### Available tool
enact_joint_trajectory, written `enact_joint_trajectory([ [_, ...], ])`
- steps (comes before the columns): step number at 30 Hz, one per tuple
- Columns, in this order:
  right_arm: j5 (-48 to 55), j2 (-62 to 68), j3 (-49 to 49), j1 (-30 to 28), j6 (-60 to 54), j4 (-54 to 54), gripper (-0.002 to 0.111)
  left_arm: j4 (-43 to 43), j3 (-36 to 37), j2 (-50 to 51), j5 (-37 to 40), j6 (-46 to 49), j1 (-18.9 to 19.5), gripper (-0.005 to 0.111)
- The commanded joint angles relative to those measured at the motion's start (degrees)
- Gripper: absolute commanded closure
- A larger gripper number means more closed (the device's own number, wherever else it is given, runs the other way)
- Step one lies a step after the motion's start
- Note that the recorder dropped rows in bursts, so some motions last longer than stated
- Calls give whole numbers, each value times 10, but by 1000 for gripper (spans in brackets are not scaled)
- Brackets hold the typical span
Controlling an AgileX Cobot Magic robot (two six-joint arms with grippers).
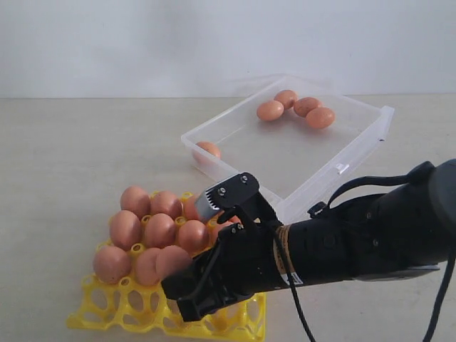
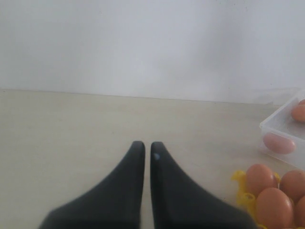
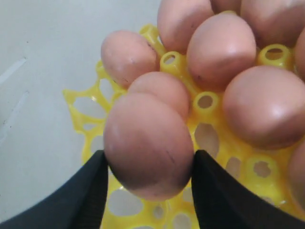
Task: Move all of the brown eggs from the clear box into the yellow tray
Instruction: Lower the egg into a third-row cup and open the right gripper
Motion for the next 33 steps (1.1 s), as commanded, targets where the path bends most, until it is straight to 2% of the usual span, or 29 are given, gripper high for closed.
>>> enact_joint_trajectory([
  [1,6,-1,-8,1,-13,25,109,-1,1,-2,-3,0,3,103],
  [11,32,-1,-9,1,-16,29,107,-1,1,-2,-3,0,3,103],
  [14,35,-1,-9,1,-27,28,94,-1,1,-2,-3,0,3,103],
  [18,35,-1,-9,1,-30,28,66,-1,1,-2,-3,0,3,103],
  [21,35,-1,-9,1,-30,28,54,-1,1,-2,-3,0,3,103],
  [33,29,-12,-9,1,-30,28,54,-1,1,-2,-3,0,3,103],
])
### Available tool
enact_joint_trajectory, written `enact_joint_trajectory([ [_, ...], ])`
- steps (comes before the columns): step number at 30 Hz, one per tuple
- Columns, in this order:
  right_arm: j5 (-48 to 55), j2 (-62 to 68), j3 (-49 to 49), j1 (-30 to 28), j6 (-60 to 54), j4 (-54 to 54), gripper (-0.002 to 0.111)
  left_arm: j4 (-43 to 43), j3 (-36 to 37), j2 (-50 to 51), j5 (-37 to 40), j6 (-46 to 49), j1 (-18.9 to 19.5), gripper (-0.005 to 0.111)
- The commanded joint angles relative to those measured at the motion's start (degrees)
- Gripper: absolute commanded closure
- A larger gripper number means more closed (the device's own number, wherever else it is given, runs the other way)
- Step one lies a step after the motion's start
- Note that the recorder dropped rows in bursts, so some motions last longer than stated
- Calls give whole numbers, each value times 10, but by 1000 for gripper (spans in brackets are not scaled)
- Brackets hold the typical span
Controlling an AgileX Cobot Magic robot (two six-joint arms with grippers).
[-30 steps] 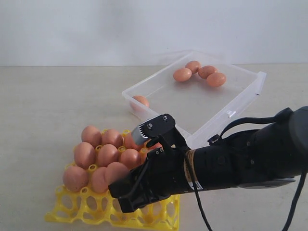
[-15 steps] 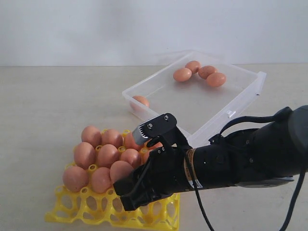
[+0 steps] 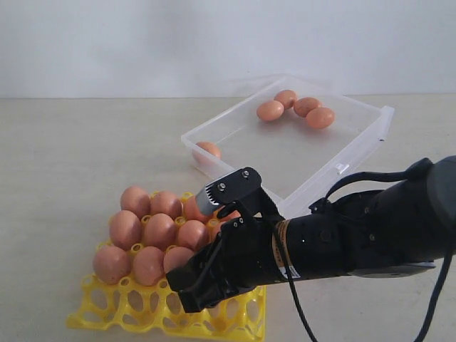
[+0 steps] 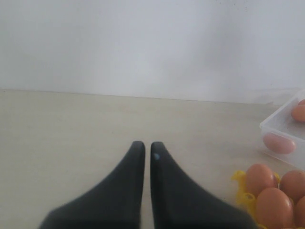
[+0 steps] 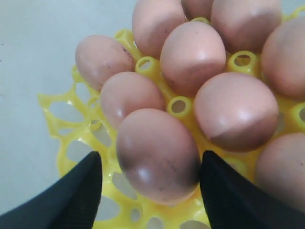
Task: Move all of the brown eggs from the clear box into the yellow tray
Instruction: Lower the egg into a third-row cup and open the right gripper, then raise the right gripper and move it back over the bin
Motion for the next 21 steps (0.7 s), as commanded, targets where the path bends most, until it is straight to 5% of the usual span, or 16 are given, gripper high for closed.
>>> enact_joint_trajectory([
  [1,-3,-20,-2,1,-4,0,54,-1,1,-2,-3,0,3,103],
  [6,123,-131,-2,1,-6,1,54,-1,1,-2,-3,0,3,103],
  [13,523,-361,-3,1,61,12,54,-1,1,-2,-3,0,3,103],
  [17,756,-394,-37,1,-33,29,54,-1,1,-2,-3,0,3,103],
  [21,837,-394,-80,-3,-71,-40,56,-1,1,-2,-3,0,3,103],
])
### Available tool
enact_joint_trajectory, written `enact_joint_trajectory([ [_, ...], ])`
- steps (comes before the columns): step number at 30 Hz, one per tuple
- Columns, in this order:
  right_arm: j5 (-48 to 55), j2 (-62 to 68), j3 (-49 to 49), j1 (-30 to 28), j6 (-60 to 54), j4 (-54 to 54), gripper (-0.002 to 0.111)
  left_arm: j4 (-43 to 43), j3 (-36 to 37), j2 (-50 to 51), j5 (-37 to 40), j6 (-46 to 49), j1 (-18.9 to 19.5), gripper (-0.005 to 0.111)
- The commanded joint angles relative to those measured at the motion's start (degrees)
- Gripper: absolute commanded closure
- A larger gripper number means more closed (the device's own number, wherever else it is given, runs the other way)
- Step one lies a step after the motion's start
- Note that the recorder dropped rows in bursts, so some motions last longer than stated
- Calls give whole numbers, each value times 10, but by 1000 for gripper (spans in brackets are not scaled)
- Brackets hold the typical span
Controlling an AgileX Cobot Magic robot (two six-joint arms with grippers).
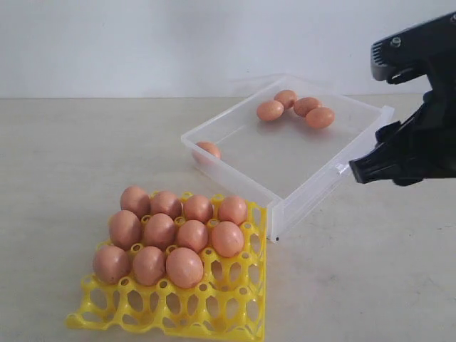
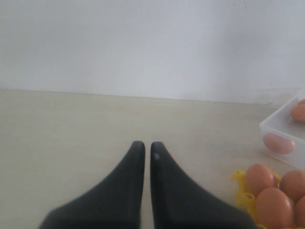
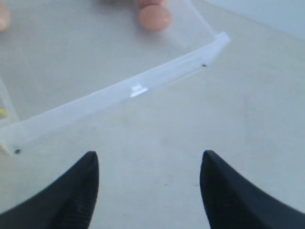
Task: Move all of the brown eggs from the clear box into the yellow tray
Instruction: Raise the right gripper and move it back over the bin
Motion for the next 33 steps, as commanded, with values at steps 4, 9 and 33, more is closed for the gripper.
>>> enact_joint_trajectory([
  [4,68,-6,-84,-67,-29,-107,70,-1,1,-2,-3,0,3,103],
  [9,-52,14,-159,-225,-35,-78,84,-1,1,-2,-3,0,3,103],
  [33,78,487,-539,-375,-774,752,84,-1,1,-2,-3,0,3,103],
])
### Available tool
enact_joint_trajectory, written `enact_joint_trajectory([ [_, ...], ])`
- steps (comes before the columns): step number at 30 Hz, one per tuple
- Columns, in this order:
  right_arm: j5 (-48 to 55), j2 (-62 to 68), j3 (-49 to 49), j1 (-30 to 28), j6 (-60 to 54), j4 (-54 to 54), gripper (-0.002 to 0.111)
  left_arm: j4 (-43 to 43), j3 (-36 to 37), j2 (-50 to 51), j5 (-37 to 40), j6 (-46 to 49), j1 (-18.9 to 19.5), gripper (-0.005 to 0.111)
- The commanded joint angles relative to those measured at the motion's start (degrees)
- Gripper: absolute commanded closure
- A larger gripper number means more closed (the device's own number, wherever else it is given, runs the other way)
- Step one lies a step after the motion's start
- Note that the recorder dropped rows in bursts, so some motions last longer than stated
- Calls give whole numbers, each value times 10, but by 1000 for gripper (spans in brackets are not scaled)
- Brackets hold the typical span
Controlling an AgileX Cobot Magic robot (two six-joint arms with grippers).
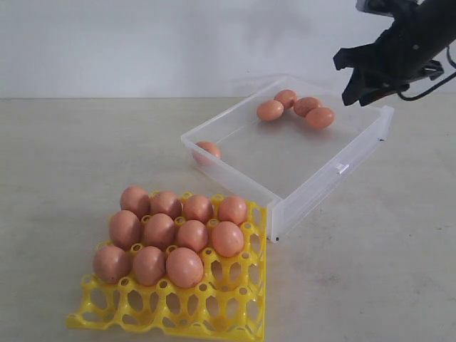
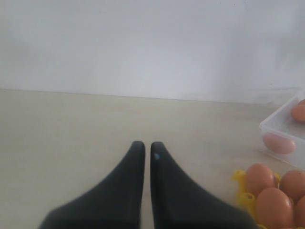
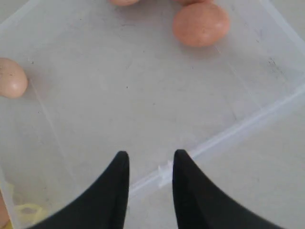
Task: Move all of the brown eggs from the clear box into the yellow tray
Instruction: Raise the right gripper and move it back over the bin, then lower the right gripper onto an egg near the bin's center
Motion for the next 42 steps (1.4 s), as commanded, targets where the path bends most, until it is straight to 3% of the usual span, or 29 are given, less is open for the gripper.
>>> enact_joint_trajectory([
  [1,-33,28,-47,16,-77,4,84,-1,1,-2,-3,0,3,103],
  [5,-74,30,-66,37,-150,-30,80,-1,1,-2,-3,0,3,103],
  [11,-129,39,-73,101,-209,-216,46,-1,1,-2,-3,0,3,103],
  [20,-309,139,-73,152,-328,-261,46,-1,1,-2,-3,0,3,103],
  [25,-315,170,-73,152,-332,-272,46,-1,1,-2,-3,0,3,103],
  [31,-323,180,-73,149,-357,-372,46,-1,1,-2,-3,0,3,103],
  [42,-312,182,-73,91,-305,-364,46,-1,1,-2,-3,0,3,103],
])
